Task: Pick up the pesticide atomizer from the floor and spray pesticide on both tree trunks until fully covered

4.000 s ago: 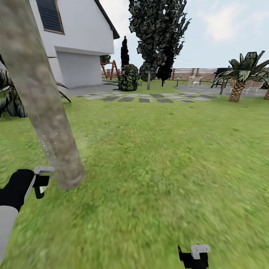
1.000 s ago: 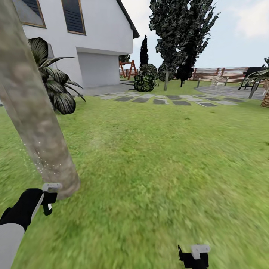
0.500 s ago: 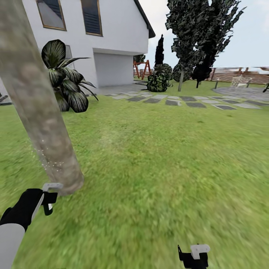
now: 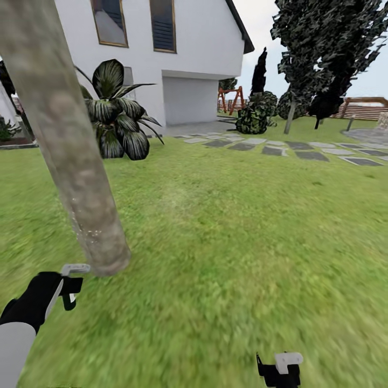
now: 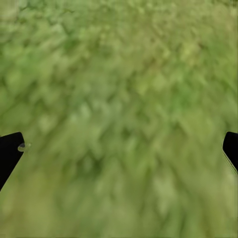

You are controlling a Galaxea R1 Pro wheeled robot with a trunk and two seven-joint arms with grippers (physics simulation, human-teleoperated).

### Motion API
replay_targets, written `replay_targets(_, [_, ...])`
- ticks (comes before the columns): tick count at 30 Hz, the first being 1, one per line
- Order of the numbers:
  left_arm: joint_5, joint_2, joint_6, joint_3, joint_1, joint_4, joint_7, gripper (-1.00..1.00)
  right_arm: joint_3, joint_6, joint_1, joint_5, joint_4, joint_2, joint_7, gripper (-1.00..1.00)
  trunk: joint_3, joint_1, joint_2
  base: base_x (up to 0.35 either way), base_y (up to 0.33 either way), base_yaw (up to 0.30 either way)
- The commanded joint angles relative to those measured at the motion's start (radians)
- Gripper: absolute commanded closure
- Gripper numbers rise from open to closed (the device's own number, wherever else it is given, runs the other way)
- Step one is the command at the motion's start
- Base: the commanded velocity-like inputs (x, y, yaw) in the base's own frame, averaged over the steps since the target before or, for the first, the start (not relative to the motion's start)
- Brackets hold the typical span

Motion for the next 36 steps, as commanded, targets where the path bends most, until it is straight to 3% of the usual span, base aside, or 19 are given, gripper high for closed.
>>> replay_targets(1, [0.000,0.000,0.000,0.000,0.000,0.000,0.001,1.00,0.000,0.000,0.000,0.000,0.000,0.000,0.000,-1.00,0.000,0.000,0.000,0.161,-0.252,0.278])
replay_targets(23, [0.000,-0.001,0.000,0.007,0.000,0.000,0.001,1.00,0.000,0.000,0.000,0.000,0.000,0.000,0.000,-1.00,0.000,0.000,0.000,0.171,-0.245,0.275])
replay_targets(36, [0.001,-0.017,0.000,0.008,0.000,0.000,0.003,1.00,-0.001,0.000,0.000,-0.001,0.000,-0.005,0.000,-1.00,0.000,0.000,0.000,0.205,-0.211,0.023])
